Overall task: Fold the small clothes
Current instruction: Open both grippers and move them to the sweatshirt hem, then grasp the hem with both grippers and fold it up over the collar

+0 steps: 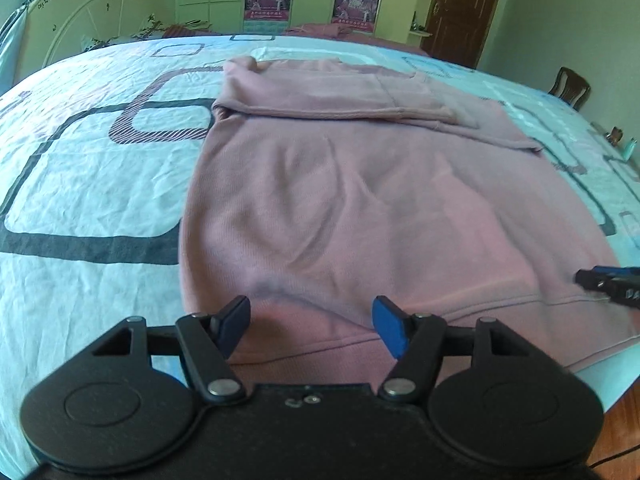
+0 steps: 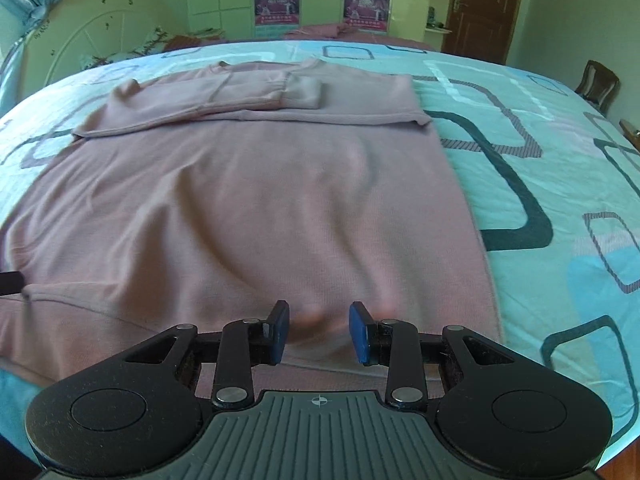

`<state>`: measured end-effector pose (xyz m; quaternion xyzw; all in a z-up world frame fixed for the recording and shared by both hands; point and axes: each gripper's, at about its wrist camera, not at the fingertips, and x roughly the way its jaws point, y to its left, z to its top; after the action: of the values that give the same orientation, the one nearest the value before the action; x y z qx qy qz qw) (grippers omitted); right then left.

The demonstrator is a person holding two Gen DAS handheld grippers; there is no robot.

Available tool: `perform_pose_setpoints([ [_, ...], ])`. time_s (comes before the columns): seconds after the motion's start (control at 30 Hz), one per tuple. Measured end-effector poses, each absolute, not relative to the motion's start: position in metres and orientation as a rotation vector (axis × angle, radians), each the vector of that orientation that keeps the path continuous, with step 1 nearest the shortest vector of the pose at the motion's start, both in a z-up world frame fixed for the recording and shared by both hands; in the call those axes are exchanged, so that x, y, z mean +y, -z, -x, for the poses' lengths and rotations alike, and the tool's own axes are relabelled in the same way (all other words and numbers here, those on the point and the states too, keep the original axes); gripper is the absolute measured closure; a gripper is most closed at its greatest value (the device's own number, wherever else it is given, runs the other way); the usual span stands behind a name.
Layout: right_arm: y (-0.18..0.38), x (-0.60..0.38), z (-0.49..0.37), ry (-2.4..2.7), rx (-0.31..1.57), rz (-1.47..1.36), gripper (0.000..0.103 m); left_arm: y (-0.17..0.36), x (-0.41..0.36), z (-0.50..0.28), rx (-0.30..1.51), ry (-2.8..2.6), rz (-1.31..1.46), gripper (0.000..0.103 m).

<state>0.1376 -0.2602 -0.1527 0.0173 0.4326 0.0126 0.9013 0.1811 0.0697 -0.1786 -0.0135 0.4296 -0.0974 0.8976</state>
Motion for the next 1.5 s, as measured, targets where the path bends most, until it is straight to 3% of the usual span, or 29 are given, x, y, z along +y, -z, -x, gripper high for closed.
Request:
perform_pose_setpoints([
  [0.47,0.152,-0.271,-0.116,0.014,0.905,-0.031,0.069,0.182,0.073,-0.166,0.880,0.184,0.005,0.030],
  [0.53,0.150,-0.277,-0.112,0.032,0.905,-0.030,0.057,0.179,0.078,-0.164,0.879,0.173,0.013,0.030],
  [0.57,0.149,-0.279,-0.110,0.043,0.901,-0.030,0.040,0.178,0.081,-0.162,0.876,0.167,0.014,0.030],
  [0.6,0.147,-0.283,-0.107,0.054,0.891,-0.026,0.035,0.176,0.084,-0.161,0.873,0.162,0.014,0.030],
  [0.7,0.144,-0.294,-0.100,0.082,0.879,-0.009,0.035,0.172,0.094,-0.158,0.875,0.137,0.020,0.022],
  [0.83,0.142,-0.314,-0.092,0.127,0.887,-0.035,0.035,0.175,0.109,-0.154,0.893,0.124,0.055,0.022],
  [1.1,0.152,-0.334,-0.079,0.156,0.929,-0.103,0.035,0.185,0.123,-0.146,0.940,0.149,0.122,0.030],
  [1.23,0.158,-0.334,-0.076,0.151,0.944,-0.145,0.035,0.188,0.116,-0.144,0.957,0.186,0.124,0.045],
  [1.3,0.159,-0.334,-0.076,0.138,0.949,-0.170,0.054,0.188,0.114,-0.145,0.968,0.212,0.129,0.060],
  [1.4,0.156,-0.330,-0.077,0.122,0.951,-0.178,0.066,0.188,0.115,-0.149,0.987,0.228,0.156,0.072],
  [1.43,0.156,-0.329,-0.078,0.117,0.952,-0.177,0.069,0.188,0.117,-0.150,0.989,0.235,0.171,0.080],
  [1.5,0.154,-0.330,-0.079,0.107,0.952,-0.185,0.087,0.186,0.122,-0.154,0.988,0.243,0.212,0.091],
])
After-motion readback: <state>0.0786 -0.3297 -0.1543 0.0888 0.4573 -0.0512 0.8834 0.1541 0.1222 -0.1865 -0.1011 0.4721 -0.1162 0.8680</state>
